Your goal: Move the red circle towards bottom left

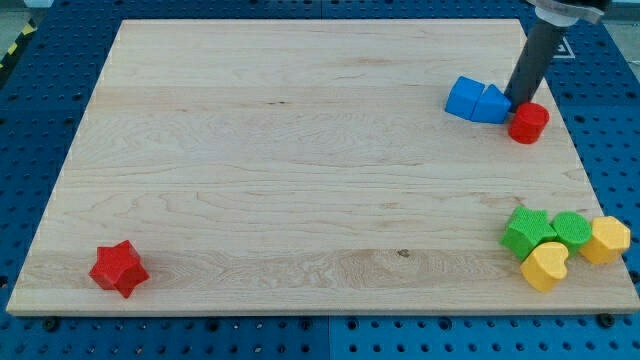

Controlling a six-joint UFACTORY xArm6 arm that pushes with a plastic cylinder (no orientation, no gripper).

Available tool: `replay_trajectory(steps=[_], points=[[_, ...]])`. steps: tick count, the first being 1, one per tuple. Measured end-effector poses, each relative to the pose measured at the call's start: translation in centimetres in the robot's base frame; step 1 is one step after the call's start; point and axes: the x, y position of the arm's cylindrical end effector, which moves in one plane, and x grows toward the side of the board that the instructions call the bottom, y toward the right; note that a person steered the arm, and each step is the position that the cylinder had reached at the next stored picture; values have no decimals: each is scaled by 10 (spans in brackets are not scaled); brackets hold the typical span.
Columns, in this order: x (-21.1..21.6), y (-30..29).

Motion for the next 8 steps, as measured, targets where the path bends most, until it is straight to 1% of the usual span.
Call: replay_trajectory(steps=[1, 2, 3, 4, 7, 8], points=[[2, 29], [14, 69], [29, 71], [24, 67], [24, -21], [28, -35]])
